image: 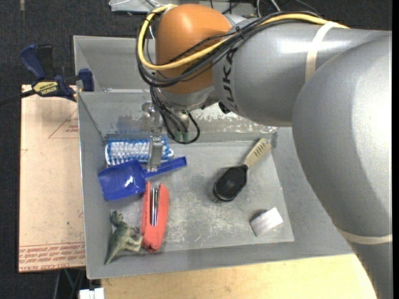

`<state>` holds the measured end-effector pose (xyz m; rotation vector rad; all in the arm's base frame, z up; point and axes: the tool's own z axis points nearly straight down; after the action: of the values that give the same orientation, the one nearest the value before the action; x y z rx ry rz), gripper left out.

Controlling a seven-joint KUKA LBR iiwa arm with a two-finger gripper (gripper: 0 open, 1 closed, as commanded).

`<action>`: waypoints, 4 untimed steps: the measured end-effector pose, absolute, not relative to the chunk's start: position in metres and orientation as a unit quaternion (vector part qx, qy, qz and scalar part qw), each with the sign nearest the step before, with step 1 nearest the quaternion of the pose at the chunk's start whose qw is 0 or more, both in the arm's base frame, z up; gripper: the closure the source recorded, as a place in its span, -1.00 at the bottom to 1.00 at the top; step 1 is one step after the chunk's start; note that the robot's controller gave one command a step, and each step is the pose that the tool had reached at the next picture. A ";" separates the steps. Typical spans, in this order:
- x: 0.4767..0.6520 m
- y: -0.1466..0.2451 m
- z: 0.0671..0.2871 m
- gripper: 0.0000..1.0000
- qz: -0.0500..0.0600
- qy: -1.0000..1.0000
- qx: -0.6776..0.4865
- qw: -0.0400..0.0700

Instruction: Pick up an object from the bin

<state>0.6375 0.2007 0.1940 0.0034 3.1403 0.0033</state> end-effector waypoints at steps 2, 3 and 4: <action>0.594 0.190 0.142 -1.00 0.001 0.999 -0.032 0.001; 0.583 0.188 0.129 -1.00 0.001 1.000 -0.031 -0.001; 0.576 0.178 0.161 -1.00 0.002 0.986 -0.168 0.001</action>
Offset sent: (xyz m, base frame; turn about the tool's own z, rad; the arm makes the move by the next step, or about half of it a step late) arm -0.0455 -0.0120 -0.0537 -0.0696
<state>0.5759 0.1782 0.1607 -0.5272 3.0957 0.0052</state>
